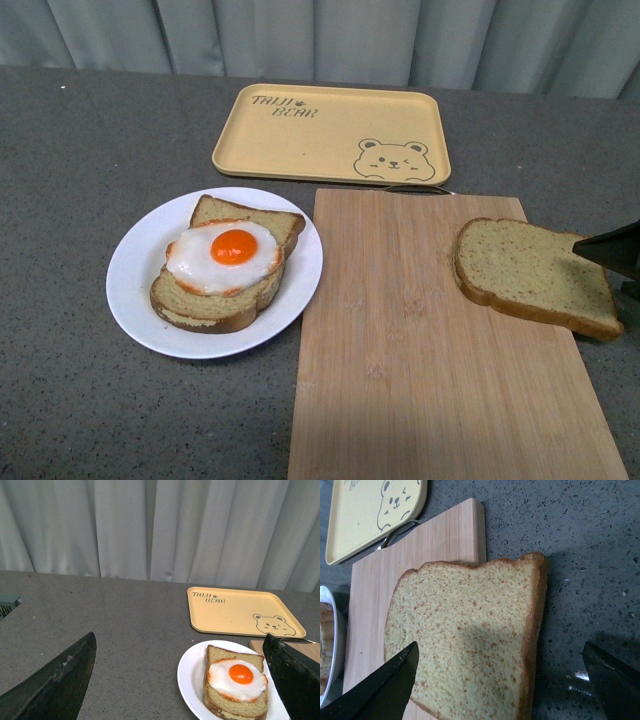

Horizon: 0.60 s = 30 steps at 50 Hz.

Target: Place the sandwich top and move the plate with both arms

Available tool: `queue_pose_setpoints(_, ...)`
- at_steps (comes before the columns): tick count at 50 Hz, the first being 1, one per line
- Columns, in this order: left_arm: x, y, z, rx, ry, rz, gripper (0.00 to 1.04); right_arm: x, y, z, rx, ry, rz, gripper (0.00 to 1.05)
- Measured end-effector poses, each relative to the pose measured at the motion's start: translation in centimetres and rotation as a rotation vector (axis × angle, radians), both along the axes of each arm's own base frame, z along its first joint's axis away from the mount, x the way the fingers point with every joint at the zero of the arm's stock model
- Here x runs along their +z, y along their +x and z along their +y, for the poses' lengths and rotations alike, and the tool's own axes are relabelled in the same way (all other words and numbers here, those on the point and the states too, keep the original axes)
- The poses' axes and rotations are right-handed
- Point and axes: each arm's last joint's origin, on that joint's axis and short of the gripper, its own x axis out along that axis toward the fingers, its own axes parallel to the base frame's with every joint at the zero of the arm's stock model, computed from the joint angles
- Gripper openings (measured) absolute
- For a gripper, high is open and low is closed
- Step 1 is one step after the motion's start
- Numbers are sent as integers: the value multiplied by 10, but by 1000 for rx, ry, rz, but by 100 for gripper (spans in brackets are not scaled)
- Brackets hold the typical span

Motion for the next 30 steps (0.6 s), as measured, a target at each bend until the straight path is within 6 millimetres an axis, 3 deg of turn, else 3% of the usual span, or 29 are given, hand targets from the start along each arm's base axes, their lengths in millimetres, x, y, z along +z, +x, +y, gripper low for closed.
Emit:
queue_pose_setpoints(8,0,0,0,0,0,0,98,-6,13,5,0,22,21,94)
queue_pose_setpoints(24,0,0,0,0,0,0,98,-16,26,9,-53,21,78,46)
queue_pose_setpoints(30,0,0,0,0,0,0,98,-16,26,7,-65,33,79,22)
